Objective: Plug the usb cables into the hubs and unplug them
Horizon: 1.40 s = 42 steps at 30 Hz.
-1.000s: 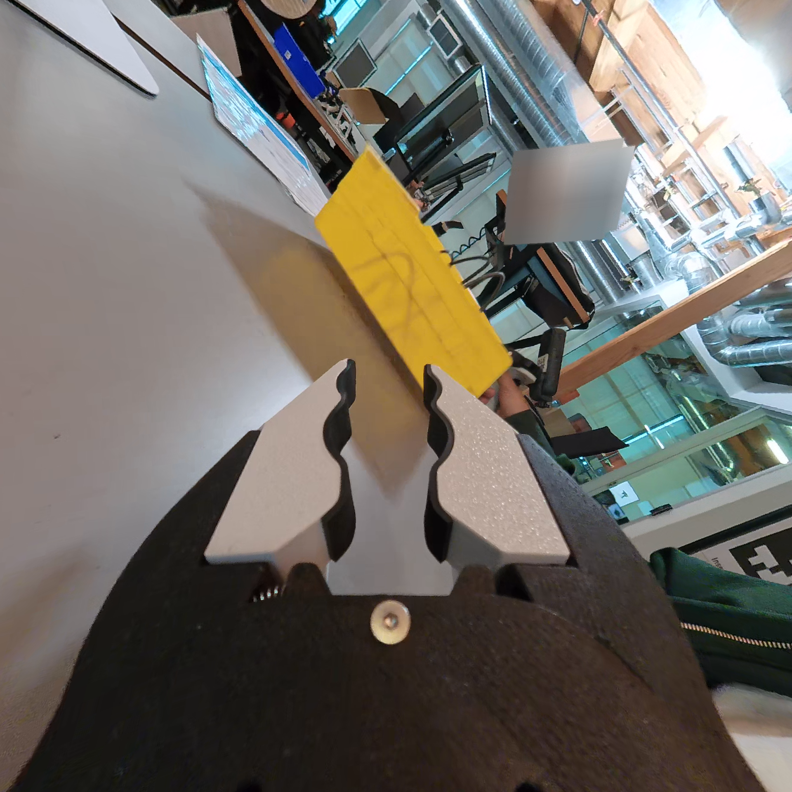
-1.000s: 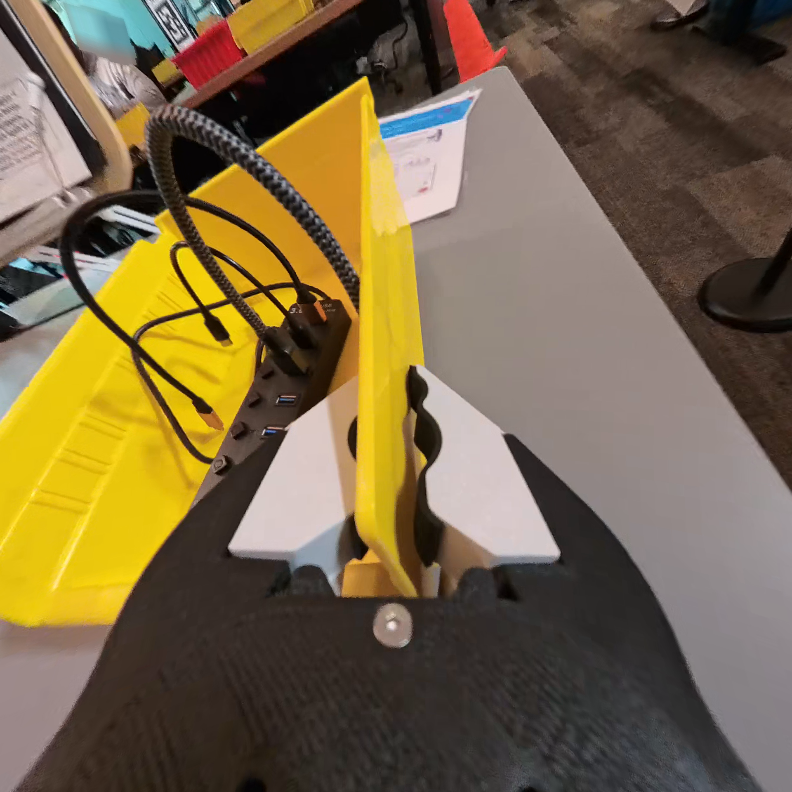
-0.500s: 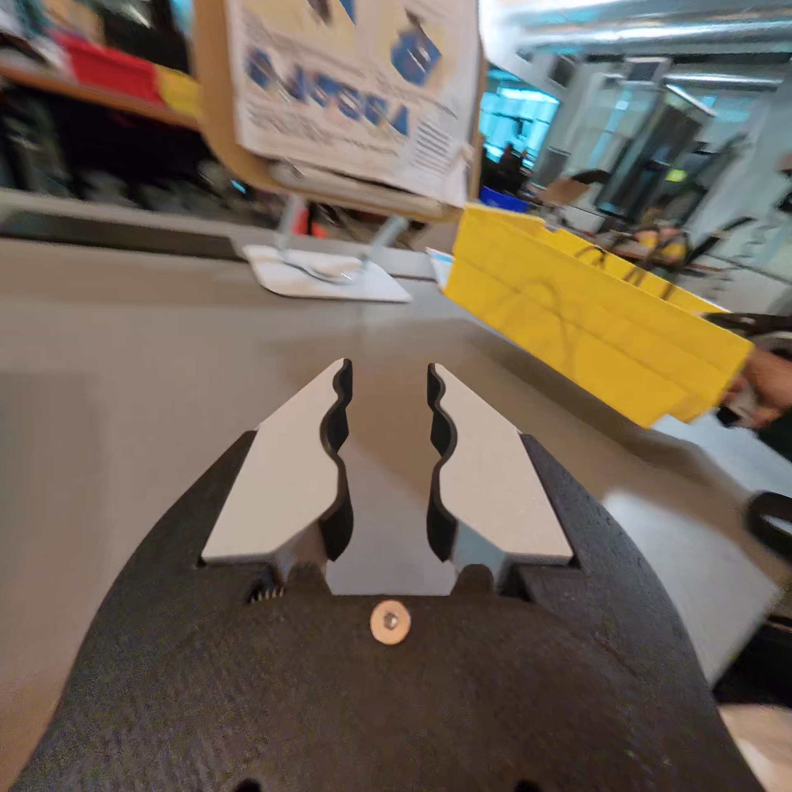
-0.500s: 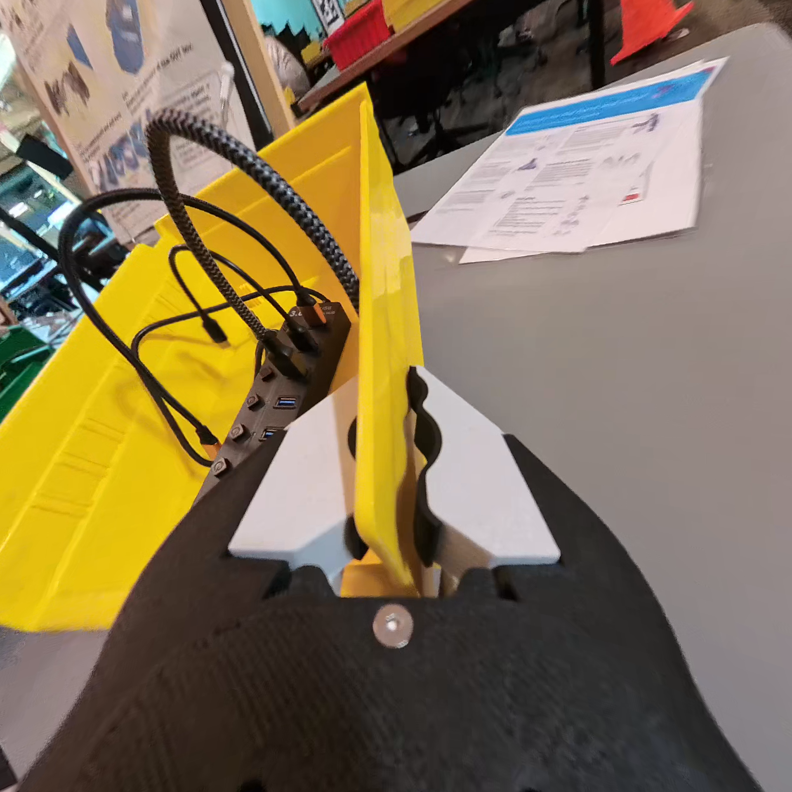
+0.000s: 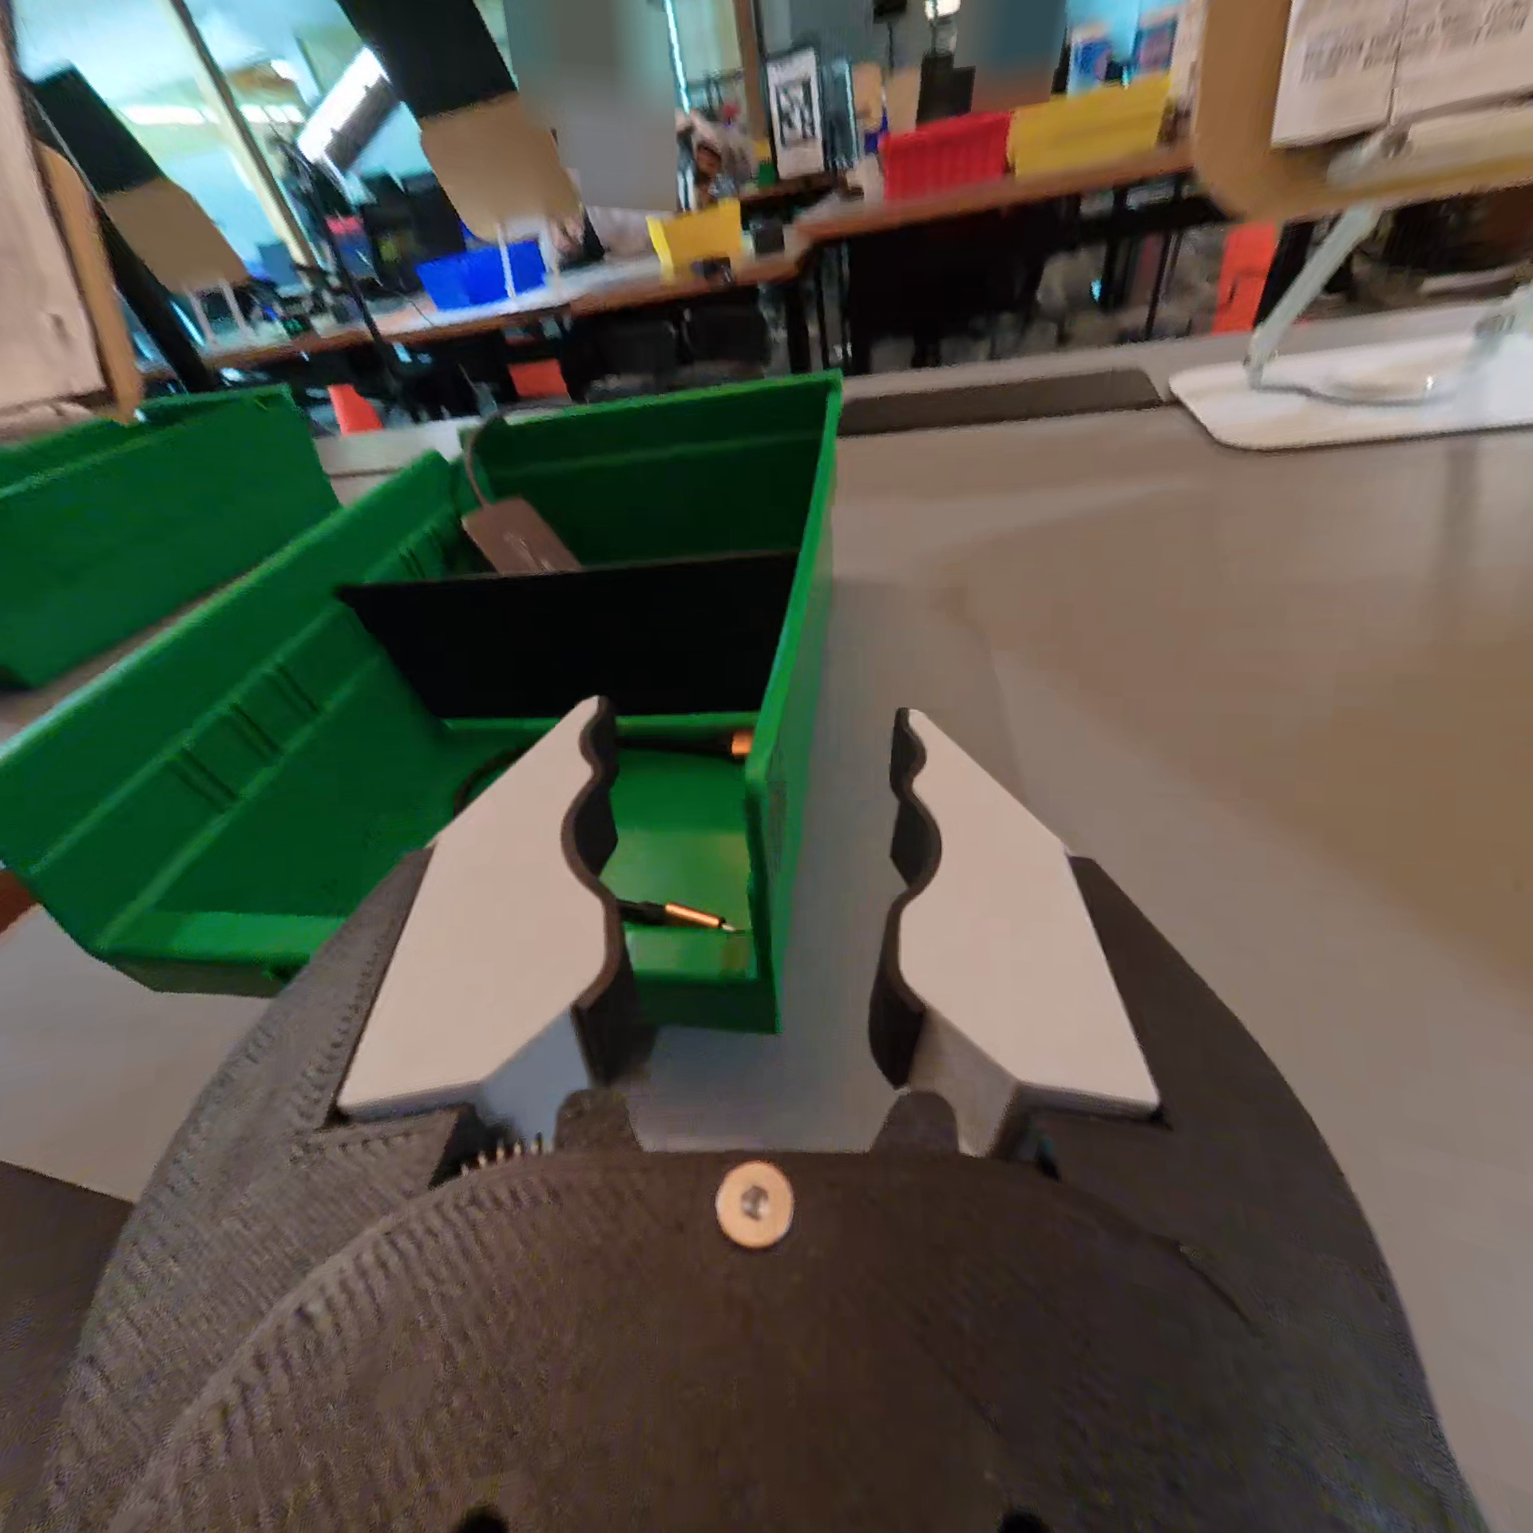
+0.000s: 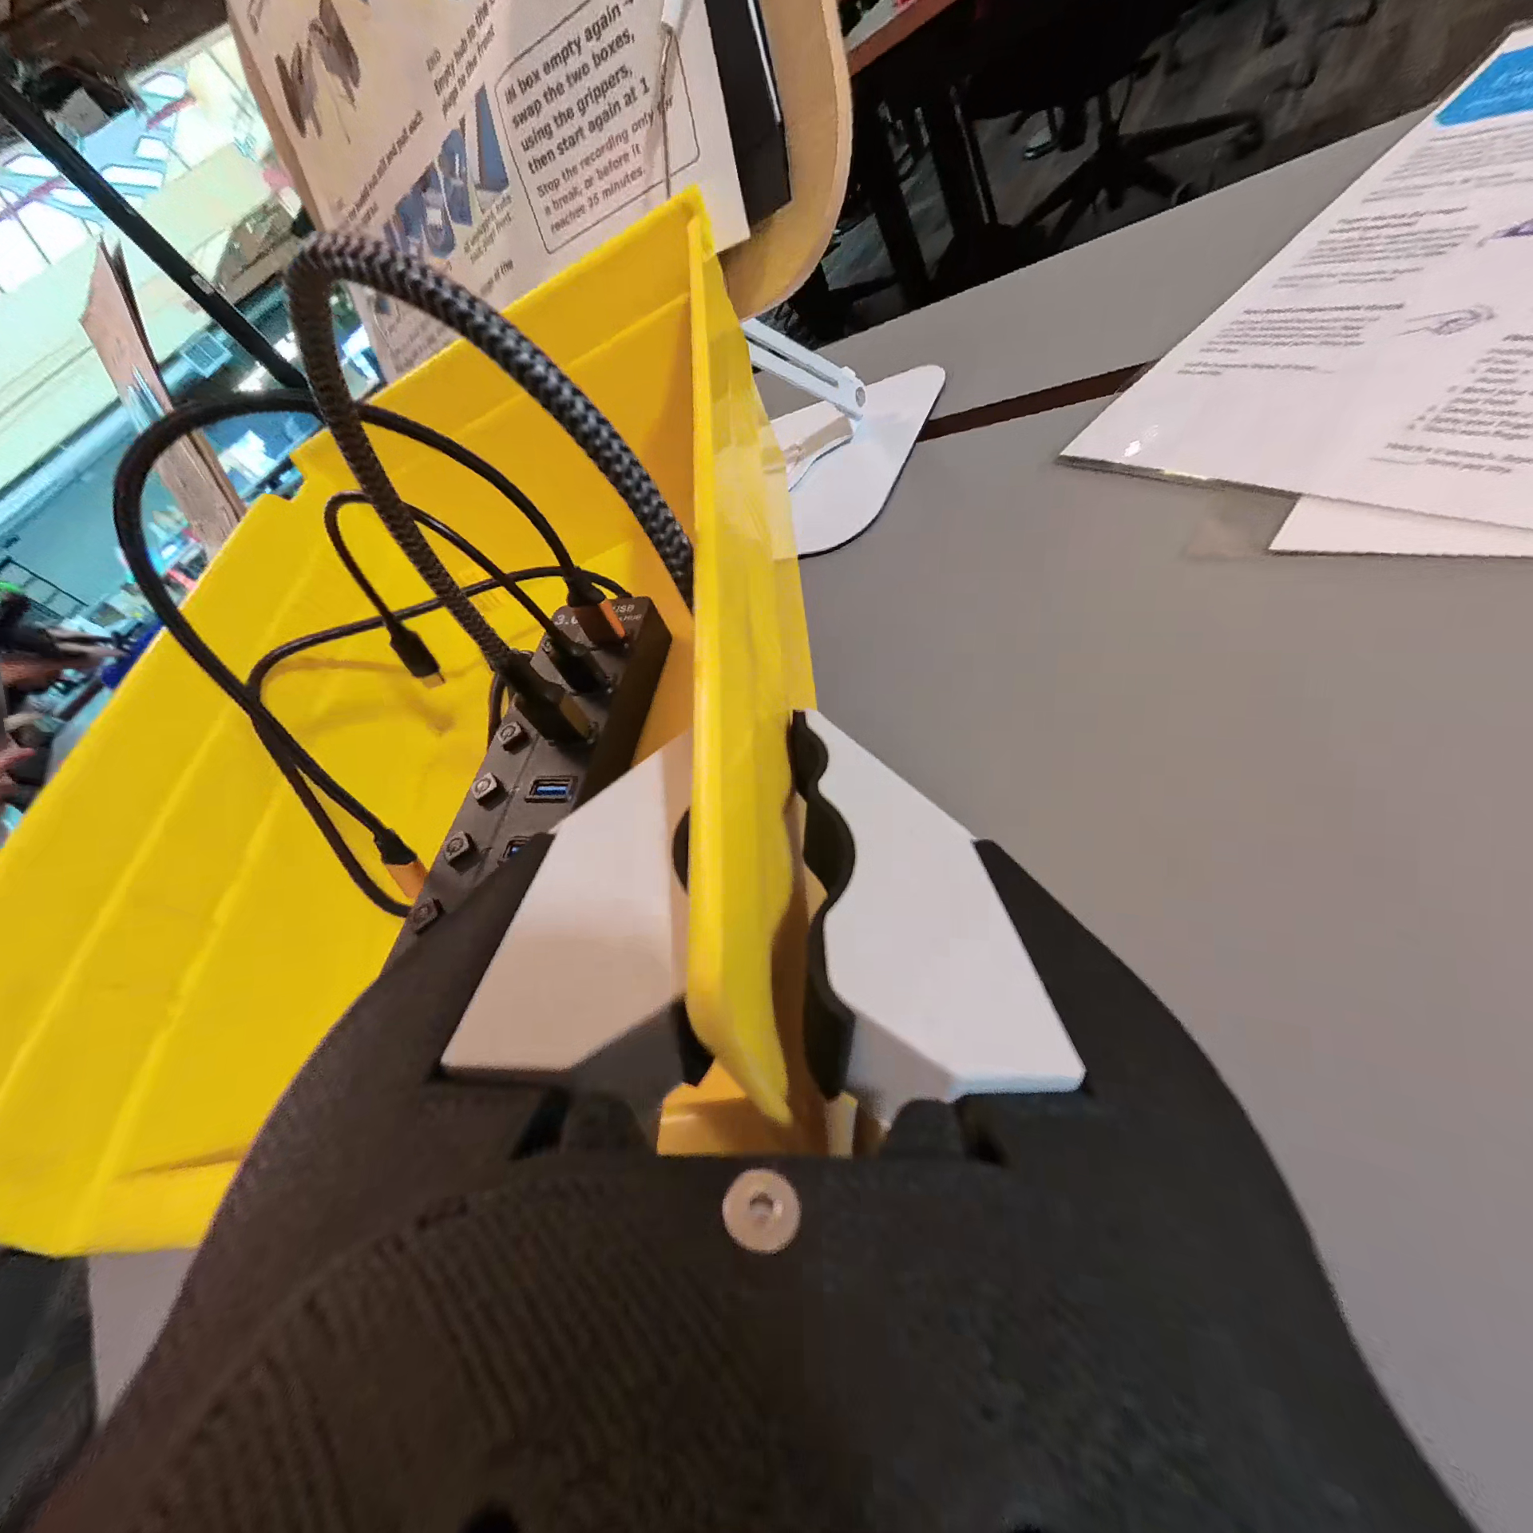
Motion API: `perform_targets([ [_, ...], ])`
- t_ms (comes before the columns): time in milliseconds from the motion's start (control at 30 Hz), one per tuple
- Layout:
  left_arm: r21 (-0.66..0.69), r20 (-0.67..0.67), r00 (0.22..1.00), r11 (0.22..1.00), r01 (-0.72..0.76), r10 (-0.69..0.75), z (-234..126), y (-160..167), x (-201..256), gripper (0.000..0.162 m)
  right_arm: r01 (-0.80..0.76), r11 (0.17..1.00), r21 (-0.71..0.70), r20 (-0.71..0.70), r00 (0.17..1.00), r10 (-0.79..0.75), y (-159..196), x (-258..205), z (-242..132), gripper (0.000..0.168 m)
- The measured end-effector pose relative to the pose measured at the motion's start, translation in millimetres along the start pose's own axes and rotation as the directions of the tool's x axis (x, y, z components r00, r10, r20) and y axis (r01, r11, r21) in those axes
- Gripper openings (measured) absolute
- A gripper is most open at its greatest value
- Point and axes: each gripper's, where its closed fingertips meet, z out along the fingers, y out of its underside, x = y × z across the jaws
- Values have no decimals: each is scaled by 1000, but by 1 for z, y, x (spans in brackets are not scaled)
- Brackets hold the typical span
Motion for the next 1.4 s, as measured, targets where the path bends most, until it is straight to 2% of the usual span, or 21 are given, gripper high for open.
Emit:
perform_targets([
  [133,-59,-2,998,996,-71,71,10,11,4,64,-30,1000,2,-8,1000,30,2,0,-2,12],
  [300,-103,-29,997,991,-79,77,24,16,8,60,47,998,-34,-58,997,-48,11,0,-14,12],
  [367,-116,-34,992,985,-126,123,31,17,8,56,82,995,-49,-76,993,-85,15,-2,-19,12],
  [400,-114,-26,988,982,-152,150,34,17,5,49,97,994,-57,-82,991,-101,17,-3,-22,11],
  [433,-109,-16,985,979,-172,172,37,17,3,34,109,992,-64,-86,990,-114,20,-6,-24,11],
  [467,-106,-37,982,977,-187,184,40,17,4,20,120,990,-71,-87,988,-126,23,-9,-25,11],
  [533,-107,-120,982,982,-157,144,43,16,12,6,136,987,-85,-81,986,-143,29,-16,-26,11],
  [600,-121,-136,987,987,-107,90,45,13,13,3,150,983,-101,-64,986,-157,37,-27,-23,11],
  [667,-92,-108,980,979,-180,169,44,6,9,5,166,979,-122,-36,985,-171,47,-42,-16,11],
  [700,-70,-98,977,978,-198,191,42,-1,9,4,175,975,-135,-19,984,-179,53,-50,-10,11],
  [767,-52,-106,989,993,-105,99,38,-12,5,4,197,968,-156,19,980,-197,65,-71,3,11],
  [867,-33,-106,993,997,-63,60,29,-28,-9,3,208,961,-183,98,976,-193,82,-107,30,13],
  [1033,17,-17,1000,1000,-24,25,7,-63,-55,3,246,947,-208,198,958,-206,111,-178,88,13],
  [1167,55,82,993,994,-93,88,-19,-94,-92,2,149,973,-176,161,979,-121,133,-230,139,14],
  [1300,105,151,984,988,-111,94,-46,-120,-118,2,141,987,-81,51,989,-137,161,-283,187,14],
  [1400,104,169,979,986,-130,112,-58,-127,-128,3,61,995,-73,85,995,-55,183,-339,215,32],
])
